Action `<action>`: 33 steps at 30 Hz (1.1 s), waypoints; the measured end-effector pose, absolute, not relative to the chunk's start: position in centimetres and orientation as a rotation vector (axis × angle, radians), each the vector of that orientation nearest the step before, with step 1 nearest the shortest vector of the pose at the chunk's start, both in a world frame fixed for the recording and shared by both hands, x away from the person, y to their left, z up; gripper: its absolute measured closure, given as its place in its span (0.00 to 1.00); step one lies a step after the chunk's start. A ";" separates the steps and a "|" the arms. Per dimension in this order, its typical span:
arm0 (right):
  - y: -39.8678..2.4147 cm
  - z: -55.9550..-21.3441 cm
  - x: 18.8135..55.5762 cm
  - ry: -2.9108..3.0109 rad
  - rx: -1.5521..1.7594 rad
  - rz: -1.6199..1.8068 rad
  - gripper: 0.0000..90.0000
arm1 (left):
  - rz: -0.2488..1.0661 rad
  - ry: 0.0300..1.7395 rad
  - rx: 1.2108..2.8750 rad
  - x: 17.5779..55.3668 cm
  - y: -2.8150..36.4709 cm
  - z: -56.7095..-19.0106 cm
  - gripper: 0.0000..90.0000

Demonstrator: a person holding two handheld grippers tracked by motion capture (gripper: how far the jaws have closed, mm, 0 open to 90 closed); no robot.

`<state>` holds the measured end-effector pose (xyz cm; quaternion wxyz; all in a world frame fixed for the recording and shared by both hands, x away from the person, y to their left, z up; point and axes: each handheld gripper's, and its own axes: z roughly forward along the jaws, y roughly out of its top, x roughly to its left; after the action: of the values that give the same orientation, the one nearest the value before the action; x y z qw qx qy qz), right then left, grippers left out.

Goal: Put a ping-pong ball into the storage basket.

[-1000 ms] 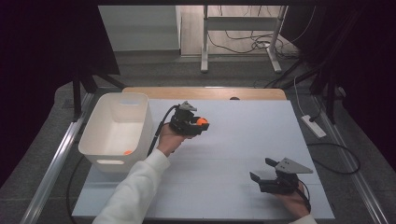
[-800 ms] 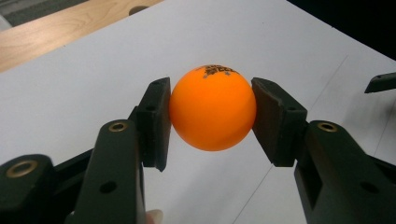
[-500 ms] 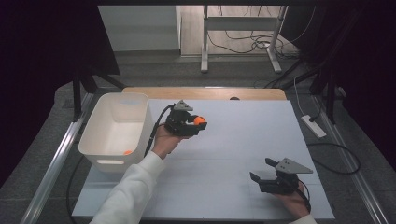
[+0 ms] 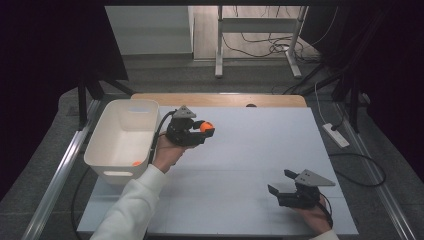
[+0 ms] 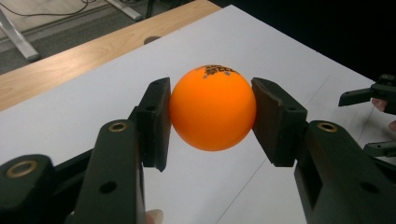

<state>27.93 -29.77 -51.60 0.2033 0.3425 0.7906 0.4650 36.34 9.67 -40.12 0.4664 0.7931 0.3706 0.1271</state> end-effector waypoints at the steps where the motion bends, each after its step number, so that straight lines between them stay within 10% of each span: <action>1: -29.8 -51.6 27.9 2.206 0.956 1.298 0.16 | 0.312 0.913 1.939 36.2 9.9 -40.0 0.56; 33: -29.9 -51.7 27.9 2.200 0.953 1.295 0.16 | 0.383 0.929 1.865 34.4 13.1 -37.2 0.56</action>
<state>27.91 -29.87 -51.66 0.2069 0.3421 0.7900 0.4648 34.43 13.05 -37.17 0.4895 0.7676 0.3824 0.1575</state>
